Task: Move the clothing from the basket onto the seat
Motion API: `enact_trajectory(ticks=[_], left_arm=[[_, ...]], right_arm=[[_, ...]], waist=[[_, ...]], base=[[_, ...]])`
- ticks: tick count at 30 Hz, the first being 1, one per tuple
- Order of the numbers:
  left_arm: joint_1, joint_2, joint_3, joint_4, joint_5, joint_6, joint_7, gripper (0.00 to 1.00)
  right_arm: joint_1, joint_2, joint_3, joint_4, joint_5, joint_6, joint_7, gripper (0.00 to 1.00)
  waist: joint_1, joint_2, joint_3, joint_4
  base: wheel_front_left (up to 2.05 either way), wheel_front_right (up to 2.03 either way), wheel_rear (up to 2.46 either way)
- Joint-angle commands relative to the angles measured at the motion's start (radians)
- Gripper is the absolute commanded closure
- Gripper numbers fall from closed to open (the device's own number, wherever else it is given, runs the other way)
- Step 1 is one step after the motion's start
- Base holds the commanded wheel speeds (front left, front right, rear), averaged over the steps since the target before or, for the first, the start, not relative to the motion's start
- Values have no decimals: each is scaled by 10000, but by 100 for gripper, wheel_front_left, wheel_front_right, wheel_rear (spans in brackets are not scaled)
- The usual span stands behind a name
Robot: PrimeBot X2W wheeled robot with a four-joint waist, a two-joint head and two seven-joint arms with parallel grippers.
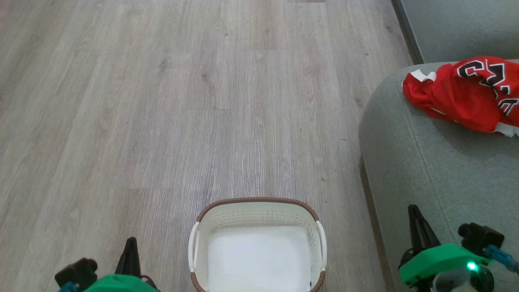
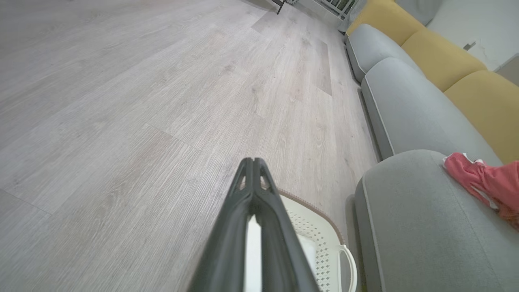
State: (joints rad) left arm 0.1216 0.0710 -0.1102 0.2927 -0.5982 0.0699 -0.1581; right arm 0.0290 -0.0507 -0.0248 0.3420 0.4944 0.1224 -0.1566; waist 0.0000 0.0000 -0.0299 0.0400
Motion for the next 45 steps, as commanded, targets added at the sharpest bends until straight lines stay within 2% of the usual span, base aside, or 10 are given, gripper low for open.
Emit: enact_trajectory(ticks=[1,45], left_arm=[[-474,22,261,-349,-266,-77,77,100],[-1348,-88,1214,-408,-4974,-1001,1344,100]], right_arm=[[-556,-7,-19,-378,313,22,60,100],[-946,-1,-437,-663,5500,51,1324,100]], waist=[[0,0,5,-5],[0,0,160,-194]], base=[[0,0,0],[0,0,0]])
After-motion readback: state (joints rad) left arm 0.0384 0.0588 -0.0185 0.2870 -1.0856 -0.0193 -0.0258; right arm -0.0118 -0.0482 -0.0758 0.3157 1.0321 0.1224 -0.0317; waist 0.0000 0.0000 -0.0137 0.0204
